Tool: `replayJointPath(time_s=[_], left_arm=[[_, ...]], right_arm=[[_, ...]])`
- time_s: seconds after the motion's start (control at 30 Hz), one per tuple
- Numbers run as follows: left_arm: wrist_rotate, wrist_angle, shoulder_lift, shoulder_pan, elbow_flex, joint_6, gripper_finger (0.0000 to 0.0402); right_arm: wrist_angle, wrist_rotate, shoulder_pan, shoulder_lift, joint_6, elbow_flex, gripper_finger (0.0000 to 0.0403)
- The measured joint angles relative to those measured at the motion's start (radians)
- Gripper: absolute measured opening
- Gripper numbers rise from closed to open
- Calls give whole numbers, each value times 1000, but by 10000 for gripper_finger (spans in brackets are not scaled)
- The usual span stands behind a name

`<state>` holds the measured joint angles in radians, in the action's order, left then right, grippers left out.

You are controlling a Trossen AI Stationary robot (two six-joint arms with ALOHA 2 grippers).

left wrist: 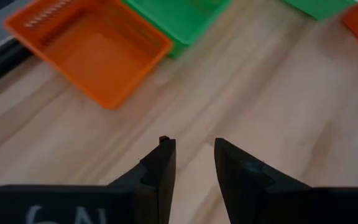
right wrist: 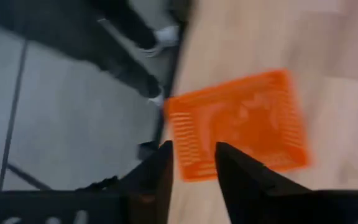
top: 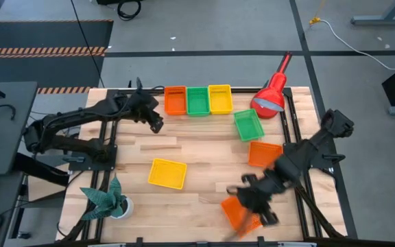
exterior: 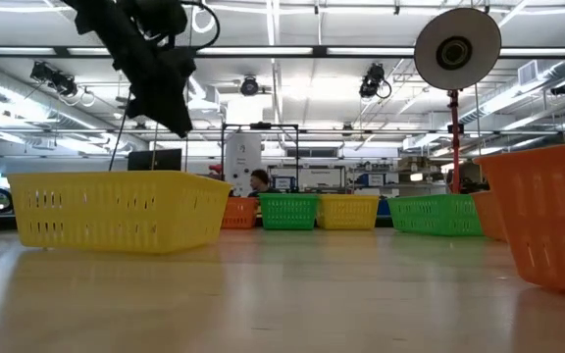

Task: Stack baskets by color
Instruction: Stack the orange bin on top of the orange bin

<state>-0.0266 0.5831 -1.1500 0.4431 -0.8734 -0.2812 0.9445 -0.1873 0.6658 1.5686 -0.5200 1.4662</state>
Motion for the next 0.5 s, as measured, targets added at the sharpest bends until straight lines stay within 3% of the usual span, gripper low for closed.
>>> replayJointPath(time_s=[0.23, 0.5], left_arm=[[-1, -2, 0, -92, 0, -10, 117], [-2, -3, 0, -180, 0, -49, 117]], right_arm=[[-102, 89, 159, 110, -52, 0, 189], [-120, 121, 213, 307, -99, 0, 181]])
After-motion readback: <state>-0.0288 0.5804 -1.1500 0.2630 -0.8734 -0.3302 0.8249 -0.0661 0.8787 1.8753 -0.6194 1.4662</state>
